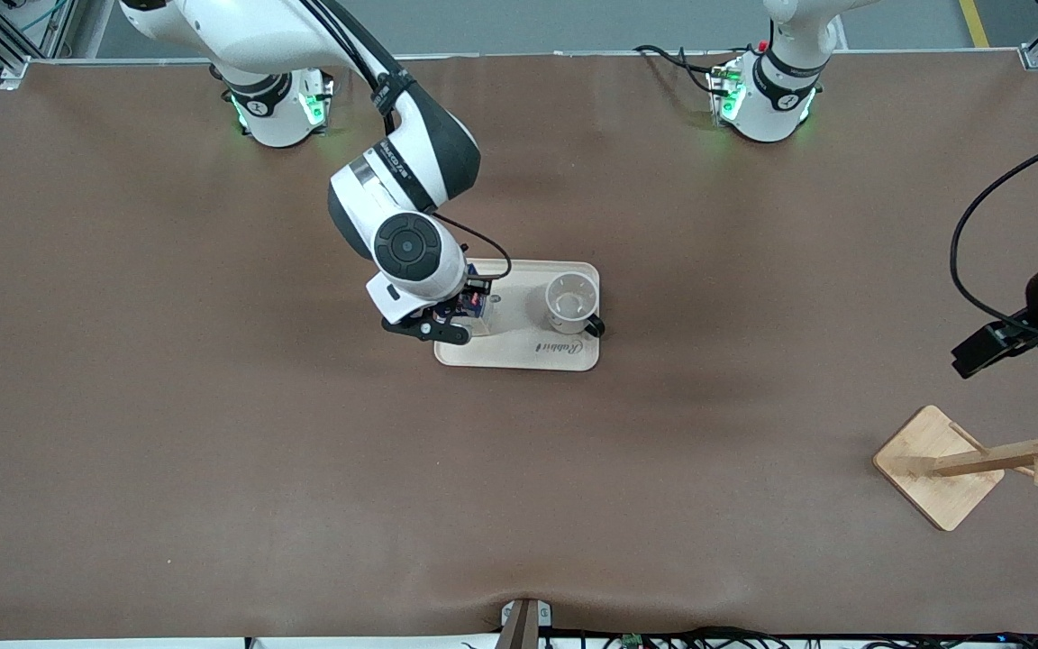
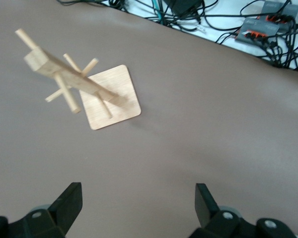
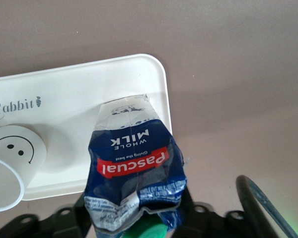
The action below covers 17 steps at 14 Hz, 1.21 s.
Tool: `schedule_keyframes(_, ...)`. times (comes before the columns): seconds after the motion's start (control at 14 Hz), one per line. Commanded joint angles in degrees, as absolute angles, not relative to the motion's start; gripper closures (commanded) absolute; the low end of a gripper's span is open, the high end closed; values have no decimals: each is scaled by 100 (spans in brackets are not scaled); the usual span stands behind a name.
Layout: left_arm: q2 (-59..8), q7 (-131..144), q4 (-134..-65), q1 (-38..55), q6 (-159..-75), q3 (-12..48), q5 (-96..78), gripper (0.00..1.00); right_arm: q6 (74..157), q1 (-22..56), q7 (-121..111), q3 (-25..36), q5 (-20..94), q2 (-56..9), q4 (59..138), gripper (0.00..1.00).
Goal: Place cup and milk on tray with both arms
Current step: 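Carry the milk carton with the right gripper onto the tray beside the mug, then release the milk and draw the right gripper back from the tray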
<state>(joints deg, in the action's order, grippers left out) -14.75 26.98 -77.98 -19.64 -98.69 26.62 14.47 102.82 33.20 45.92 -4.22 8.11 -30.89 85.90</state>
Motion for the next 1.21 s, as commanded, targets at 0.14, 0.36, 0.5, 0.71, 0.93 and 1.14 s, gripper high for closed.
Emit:
schedule_keyframes(0.14, -1091, 2436, -7884, -2048, -9396, 2690, 1345, 0, 9530, 3279, 4693, -352, 765, -3120, 7772, 0)
schedule_keyframes(0.36, -774, 2242, -7945, -1926, -9264, 2349, 1109, 0, 8888, 3129, 4693, -343, 791, -3103, 7112, 0)
schedule_keyframes(0.5, -450, 1585, -8172, -1488, -9246, 1613, 618, 0, 8676, 2937, 4676, -334, 747, -2954, 6874, 0)
schedule_keyframes(0.71, -124, 627, -8358, -828, -8870, 512, 27, 0, 7738, 2647, 4606, -246, 152, -2559, 6357, 0)
schedule_keyframes(0.93, 253, 527, -8489, -519, -8482, 281, 35, 0, 7243, 2233, 4562, -237, 97, -2357, 6258, 0)
schedule_keyframes(1.14, 500, 536, -8727, -361, -8490, 299, 26, 0, 7286, 1488, 3049, -237, 141, -1795, 6747, 0)
